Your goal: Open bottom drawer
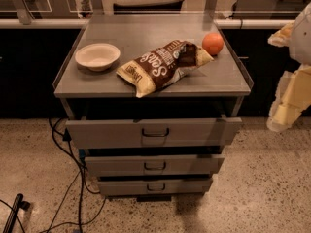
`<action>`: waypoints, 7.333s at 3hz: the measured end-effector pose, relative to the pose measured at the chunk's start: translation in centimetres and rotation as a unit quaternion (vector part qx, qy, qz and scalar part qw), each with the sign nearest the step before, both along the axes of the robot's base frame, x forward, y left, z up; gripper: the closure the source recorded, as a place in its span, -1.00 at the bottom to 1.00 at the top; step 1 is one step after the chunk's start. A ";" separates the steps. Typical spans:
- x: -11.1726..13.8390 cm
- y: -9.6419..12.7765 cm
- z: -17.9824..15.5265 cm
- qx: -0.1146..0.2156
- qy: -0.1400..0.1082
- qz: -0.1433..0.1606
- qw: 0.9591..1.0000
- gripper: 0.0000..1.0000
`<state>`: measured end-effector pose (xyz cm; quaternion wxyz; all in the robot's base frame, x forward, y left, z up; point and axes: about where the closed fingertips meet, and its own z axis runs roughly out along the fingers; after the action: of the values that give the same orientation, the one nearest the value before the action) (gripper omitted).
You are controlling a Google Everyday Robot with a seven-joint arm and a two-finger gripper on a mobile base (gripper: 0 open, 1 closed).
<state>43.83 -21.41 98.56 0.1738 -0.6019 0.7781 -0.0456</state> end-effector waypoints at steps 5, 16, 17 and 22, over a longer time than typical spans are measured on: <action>-8.9 4.9 -16.2 0.251 0.121 0.013 0.960 -0.64; -1.5 5.9 -44.7 0.341 0.156 -0.030 0.926 -1.00; -1.5 5.9 -44.7 0.341 0.156 -0.030 0.927 -1.00; 1.2 3.0 -59.7 0.375 0.107 -0.016 0.921 -1.00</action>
Offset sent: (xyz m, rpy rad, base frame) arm -0.0566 0.0118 -0.0484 0.3375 0.1057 0.0393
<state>45.01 -18.42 38.89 0.3020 -0.4810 0.7619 0.3114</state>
